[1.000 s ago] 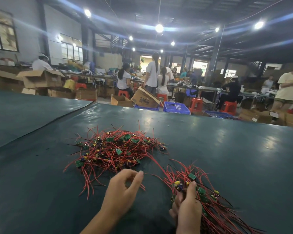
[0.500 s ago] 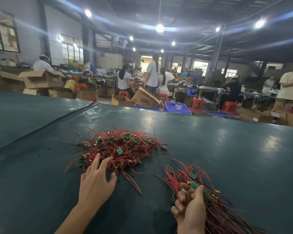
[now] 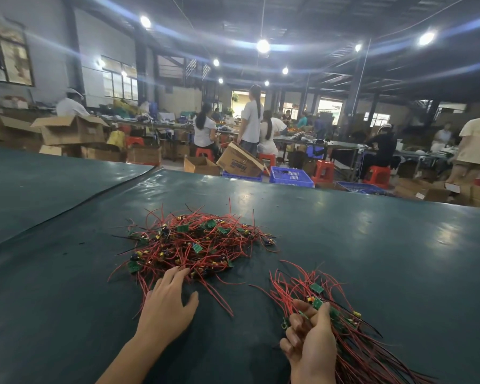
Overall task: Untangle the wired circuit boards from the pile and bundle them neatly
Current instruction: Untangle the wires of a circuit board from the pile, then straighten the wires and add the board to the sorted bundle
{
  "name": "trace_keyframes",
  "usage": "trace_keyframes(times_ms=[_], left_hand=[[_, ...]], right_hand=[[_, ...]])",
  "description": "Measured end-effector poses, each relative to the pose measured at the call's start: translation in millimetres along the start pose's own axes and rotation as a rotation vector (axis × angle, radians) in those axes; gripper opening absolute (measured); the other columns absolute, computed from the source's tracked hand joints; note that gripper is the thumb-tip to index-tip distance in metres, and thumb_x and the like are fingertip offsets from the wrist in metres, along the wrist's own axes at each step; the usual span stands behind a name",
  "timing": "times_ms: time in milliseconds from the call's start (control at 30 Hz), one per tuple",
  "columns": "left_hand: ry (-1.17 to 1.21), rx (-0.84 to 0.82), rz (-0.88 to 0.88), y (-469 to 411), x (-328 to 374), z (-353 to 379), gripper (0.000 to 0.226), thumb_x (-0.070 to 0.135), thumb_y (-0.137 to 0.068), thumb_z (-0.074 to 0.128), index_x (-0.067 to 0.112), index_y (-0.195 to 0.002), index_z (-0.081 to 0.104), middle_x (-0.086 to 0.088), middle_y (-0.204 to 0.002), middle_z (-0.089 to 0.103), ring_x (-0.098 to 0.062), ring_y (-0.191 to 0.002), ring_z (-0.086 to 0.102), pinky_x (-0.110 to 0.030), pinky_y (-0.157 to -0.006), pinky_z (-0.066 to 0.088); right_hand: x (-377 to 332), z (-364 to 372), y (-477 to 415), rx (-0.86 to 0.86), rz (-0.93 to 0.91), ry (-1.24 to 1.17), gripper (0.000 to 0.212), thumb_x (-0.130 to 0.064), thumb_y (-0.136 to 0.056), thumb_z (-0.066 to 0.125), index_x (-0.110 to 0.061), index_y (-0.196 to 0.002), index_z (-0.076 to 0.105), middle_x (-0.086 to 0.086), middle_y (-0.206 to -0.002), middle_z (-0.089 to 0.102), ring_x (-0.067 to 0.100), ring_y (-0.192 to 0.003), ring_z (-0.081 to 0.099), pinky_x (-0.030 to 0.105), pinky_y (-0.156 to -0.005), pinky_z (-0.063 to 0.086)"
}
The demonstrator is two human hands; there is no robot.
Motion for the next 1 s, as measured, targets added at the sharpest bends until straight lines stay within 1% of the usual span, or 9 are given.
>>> trace_keyframes(times_ms=[200,267,400,533,633,733,800,933,1000], left_hand=[[0.007,-0.022,0.027,3,5,3,0.056,0.039,-0.094,0.05,0.021,-0.145,0.037,0.009,-0.149,0.036,-0.013,-0.134,0.039,-0.041,-0.109,0.035],[0.05,0.044,0.046,3,6,3,0.05,0.034,-0.094,0.053,0.018,-0.14,0.043,0.008,-0.142,0.045,-0.013,-0.128,0.044,-0.036,-0.105,0.038],[0.243,0.252,0.204,7,19,-10,0.021,0.012,-0.088,0.064,0.015,-0.109,0.066,0.012,-0.102,0.062,-0.009,-0.097,0.059,-0.025,-0.084,0.048],[0.393,0.33,0.478,19,44,-18,0.01,0.004,-0.081,0.066,0.012,-0.082,0.07,0.011,-0.088,0.065,-0.001,-0.082,0.061,-0.022,-0.072,0.053],[0.462,0.288,0.641,31,64,-16,0.01,0.014,-0.08,0.062,0.013,-0.077,0.071,0.011,-0.086,0.067,-0.003,-0.082,0.062,-0.024,-0.069,0.053],[0.478,0.187,0.762,43,78,-6,0.007,0.013,-0.078,0.066,0.014,-0.076,0.072,0.011,-0.086,0.069,-0.003,-0.08,0.063,-0.023,-0.07,0.053],[0.493,0.111,0.8,48,82,0,0.004,0.012,-0.077,0.069,0.015,-0.076,0.072,0.011,-0.084,0.069,-0.004,-0.077,0.063,-0.021,-0.069,0.052],[0.648,-0.033,0.707,51,82,0,0.017,0.018,-0.081,0.068,0.019,-0.065,0.065,0.009,-0.067,0.064,-0.009,-0.062,0.057,-0.029,-0.056,0.048],[0.733,-0.067,0.631,51,83,-1,0.025,0.024,-0.084,0.065,0.018,-0.06,0.062,0.005,-0.058,0.06,-0.012,-0.055,0.054,-0.035,-0.052,0.044]], right_hand=[[0,1,-1,-0.006,0.005,-0.021,0.061,-0.053,-0.101,0.027,-0.005,-0.082,0.059,-0.004,-0.04,0.035,0.007,-0.026,0.023,0.014,-0.03,0.019],[-1,1,-1,-0.009,0.006,-0.021,0.061,-0.054,-0.1,0.027,-0.005,-0.083,0.059,-0.004,-0.04,0.035,0.007,-0.026,0.023,0.014,-0.03,0.02],[0,1,0,-0.019,0.003,0.001,0.06,-0.053,-0.101,0.028,-0.005,-0.084,0.06,-0.003,-0.042,0.036,0.007,-0.027,0.024,0.016,-0.03,0.02],[1,3,-2,-0.042,-0.009,0.045,0.051,-0.046,-0.101,0.035,-0.005,-0.082,0.059,-0.003,-0.041,0.036,0.007,-0.026,0.024,0.015,-0.031,0.02],[5,3,-1,-0.077,-0.034,0.16,0.046,-0.041,-0.1,0.043,-0.004,-0.082,0.064,-0.002,-0.042,0.041,0.008,-0.029,0.029,0.016,-0.032,0.023],[10,7,3,-0.13,-0.107,0.366,0.046,-0.037,-0.096,0.051,-0.009,-0.069,0.075,0.003,-0.053,0.061,0.012,-0.039,0.05,0.021,-0.039,0.038],[11,10,8,-0.138,-0.146,0.434,0.038,-0.028,-0.095,0.057,-0.009,-0.068,0.077,0.005,-0.055,0.065,0.012,-0.044,0.056,0.022,-0.043,0.045],[13,11,12,-0.13,-0.233,0.489,0.01,-0.011,-0.095,0.056,-0.005,-0.099,0.064,0.009,-0.06,0.066,0.016,-0.052,0.059,0.017,-0.043,0.045],[12,9,13,-0.107,-0.228,0.461,0.013,-0.01,-0.097,0.054,-0.013,-0.11,0.052,0.009,-0.06,0.066,0.015,-0.049,0.057,0.021,-0.043,0.044]])
Point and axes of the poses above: each hand's wrist, its own y-axis away from the middle knuckle, its own z-axis out of the palm, x = y × z, the point moved 1 cm from there along -y, towards the middle knuckle
